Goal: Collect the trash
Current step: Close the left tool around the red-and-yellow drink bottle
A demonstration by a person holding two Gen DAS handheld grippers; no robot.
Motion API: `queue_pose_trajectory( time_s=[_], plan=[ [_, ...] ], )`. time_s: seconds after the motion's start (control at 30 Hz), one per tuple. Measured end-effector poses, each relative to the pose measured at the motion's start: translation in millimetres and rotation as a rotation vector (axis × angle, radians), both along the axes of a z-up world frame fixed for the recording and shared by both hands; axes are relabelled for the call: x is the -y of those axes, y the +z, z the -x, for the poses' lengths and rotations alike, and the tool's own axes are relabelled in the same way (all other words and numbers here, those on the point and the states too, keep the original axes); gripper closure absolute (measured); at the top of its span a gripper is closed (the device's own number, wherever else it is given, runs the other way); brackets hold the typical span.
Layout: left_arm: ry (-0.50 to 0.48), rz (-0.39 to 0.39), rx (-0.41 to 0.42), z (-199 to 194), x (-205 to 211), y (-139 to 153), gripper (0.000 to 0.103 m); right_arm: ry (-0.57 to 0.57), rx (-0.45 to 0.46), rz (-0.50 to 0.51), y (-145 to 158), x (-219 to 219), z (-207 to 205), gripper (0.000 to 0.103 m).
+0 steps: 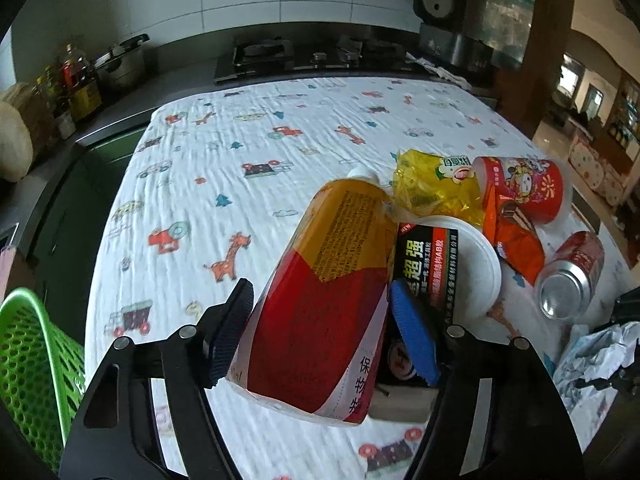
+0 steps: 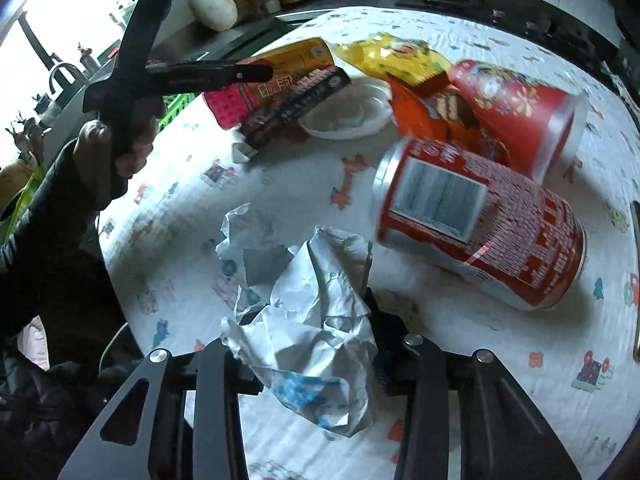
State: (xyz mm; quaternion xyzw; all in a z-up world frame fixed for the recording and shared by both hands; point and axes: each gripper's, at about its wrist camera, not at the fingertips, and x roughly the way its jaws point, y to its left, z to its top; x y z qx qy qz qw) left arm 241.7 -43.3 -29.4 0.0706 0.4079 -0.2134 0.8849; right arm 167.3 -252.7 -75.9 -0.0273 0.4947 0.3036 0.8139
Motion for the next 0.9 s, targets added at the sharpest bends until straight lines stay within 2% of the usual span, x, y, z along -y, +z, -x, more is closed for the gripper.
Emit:
queue_pose_trajectory(
  time_s=[0.27, 0.4, 0.53, 0.6, 0.63, 0.87, 0.9],
  plan=[
    [0.031, -0.002, -0.002, 24, -35, 8, 0.038, 0.055, 0.031, -0.010, 11, -29, 3, 0.065],
    [0.038, -0.009, -0.035, 24, -44, 2, 0.038, 0.072, 0.035, -0.007, 13, -42, 1, 0.065],
    [0.034, -0.030, -0.045, 21, -42, 0, 0.037, 0.085, 0.038, -0.004, 16, -48, -1, 0.065],
    [0.033, -0.041, -0.051, 19, -39, -1, 0.026, 0.087, 0.040, -0.005, 17, -50, -3, 0.065],
    [0.036, -0.048, -0.051, 18, -37, -1, 0.025, 0.088, 0.040, -0.005, 18, -50, -3, 0.065],
    [0.013, -0.058, -0.086, 6, -26, -12, 0.025, 0.088, 0.039, -0.005, 18, -53, -10, 0.065],
    [0.015, -0.058, -0.084, 5, -26, -14, 0.031, 0.086, 0.039, -0.007, 18, -53, -11, 0.065]
  ],
)
